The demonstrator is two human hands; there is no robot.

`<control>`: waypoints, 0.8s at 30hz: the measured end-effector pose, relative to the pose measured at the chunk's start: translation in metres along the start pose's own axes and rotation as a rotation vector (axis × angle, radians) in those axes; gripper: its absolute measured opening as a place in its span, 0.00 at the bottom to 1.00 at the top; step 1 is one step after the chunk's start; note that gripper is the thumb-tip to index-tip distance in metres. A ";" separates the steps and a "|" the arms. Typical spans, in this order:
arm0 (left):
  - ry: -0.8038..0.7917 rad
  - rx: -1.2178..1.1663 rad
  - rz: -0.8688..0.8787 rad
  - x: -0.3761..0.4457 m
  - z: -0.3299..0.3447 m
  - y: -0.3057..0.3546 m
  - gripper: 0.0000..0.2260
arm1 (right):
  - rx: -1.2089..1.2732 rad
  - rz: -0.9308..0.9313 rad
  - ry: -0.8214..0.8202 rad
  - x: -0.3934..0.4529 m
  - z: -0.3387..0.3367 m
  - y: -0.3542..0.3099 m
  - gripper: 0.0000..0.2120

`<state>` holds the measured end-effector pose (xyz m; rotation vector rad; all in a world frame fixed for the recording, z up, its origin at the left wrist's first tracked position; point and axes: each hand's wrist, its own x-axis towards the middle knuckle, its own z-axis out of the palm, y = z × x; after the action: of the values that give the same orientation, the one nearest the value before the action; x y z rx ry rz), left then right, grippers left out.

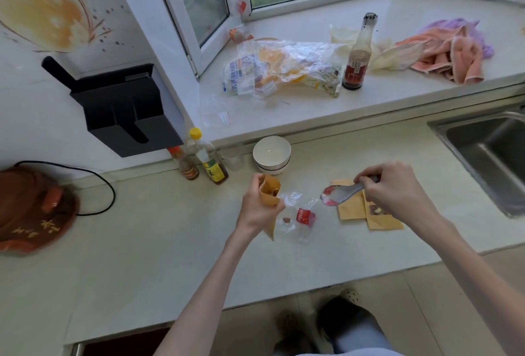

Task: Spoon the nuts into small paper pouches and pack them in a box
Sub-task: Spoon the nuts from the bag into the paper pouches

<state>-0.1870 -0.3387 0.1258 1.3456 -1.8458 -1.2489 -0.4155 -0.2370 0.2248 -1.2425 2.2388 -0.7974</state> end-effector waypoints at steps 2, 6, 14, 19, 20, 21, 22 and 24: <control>-0.013 0.049 -0.050 -0.002 -0.003 -0.020 0.21 | 0.010 0.013 0.008 0.003 0.009 0.011 0.11; -0.002 0.087 -0.124 -0.006 -0.004 -0.053 0.21 | -0.029 0.071 0.003 0.013 0.034 0.045 0.10; -0.042 0.156 -0.342 0.013 0.000 -0.100 0.23 | 0.036 0.277 -0.102 0.024 0.090 0.109 0.09; 0.002 0.198 -0.463 0.043 0.000 -0.114 0.23 | 0.044 0.316 -0.153 0.035 0.121 0.127 0.10; 0.006 0.212 -0.476 0.050 0.000 -0.117 0.23 | 0.042 0.318 -0.153 0.038 0.126 0.128 0.10; 0.010 0.226 -0.484 0.056 -0.001 -0.119 0.24 | 0.037 0.318 -0.151 0.042 0.131 0.129 0.10; 0.012 0.242 -0.491 0.061 -0.001 -0.121 0.25 | 0.031 0.320 -0.147 0.046 0.136 0.130 0.11; 0.012 0.273 -0.503 0.070 0.000 -0.127 0.25 | 0.022 0.320 -0.143 0.052 0.145 0.130 0.11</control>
<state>-0.1575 -0.4134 0.0053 2.0549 -1.7763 -1.2419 -0.4278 -0.2652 0.0257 -0.8685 2.2268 -0.5894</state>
